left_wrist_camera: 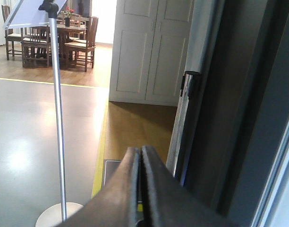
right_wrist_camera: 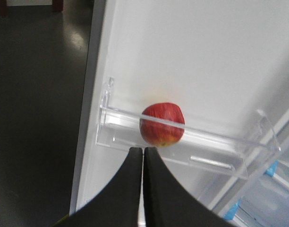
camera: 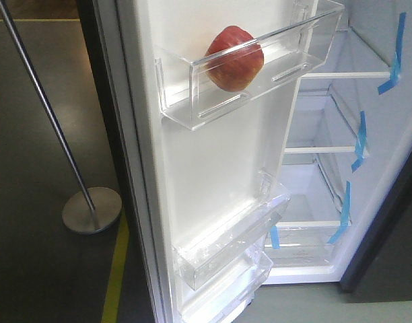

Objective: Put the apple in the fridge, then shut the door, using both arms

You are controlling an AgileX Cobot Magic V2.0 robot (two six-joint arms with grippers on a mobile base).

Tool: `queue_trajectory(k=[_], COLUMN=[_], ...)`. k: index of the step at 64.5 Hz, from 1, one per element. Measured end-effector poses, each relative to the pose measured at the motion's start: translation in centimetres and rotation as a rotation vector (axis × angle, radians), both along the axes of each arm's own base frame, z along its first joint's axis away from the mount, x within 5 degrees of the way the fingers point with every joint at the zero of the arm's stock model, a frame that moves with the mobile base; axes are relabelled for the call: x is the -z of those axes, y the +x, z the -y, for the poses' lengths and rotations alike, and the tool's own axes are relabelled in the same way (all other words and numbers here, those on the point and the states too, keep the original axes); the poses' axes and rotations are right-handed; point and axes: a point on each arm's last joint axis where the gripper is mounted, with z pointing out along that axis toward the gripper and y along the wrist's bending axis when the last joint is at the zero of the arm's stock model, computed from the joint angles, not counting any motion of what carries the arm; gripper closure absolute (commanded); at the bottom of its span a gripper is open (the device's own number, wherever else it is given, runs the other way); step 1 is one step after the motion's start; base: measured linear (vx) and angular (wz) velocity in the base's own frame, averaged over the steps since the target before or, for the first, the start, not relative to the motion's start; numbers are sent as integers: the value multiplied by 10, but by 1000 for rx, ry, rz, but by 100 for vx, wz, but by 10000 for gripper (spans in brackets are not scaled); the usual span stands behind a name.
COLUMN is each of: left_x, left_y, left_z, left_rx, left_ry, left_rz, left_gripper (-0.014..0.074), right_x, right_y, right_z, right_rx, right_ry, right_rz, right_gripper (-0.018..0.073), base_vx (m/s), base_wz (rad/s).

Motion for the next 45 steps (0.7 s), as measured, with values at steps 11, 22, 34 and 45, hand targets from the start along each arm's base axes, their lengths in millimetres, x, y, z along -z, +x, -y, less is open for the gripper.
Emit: queue_trajectory(k=[11,22,34,45], left_x=[0,-1,-3,-7], left_y=[0,0,0,0], left_z=[0,1,2,1], left_rx=[0,7,19,27], left_ry=[0,-166,-412,-478], left_rz=[0,14,29,72], left_gripper=[603,603,603,603], right_x=[61,132,183,195], right_y=[-30,-48,-71,-86], right_z=[8,11,13,14], right_rx=[81,125,139,144], right_ry=[14,30,43,62], right_rz=[-53,-190,-240,-208], right_gripper=[564,564,564,564], base_vx=[0,0,0,0], base_wz=[0,0,0,0])
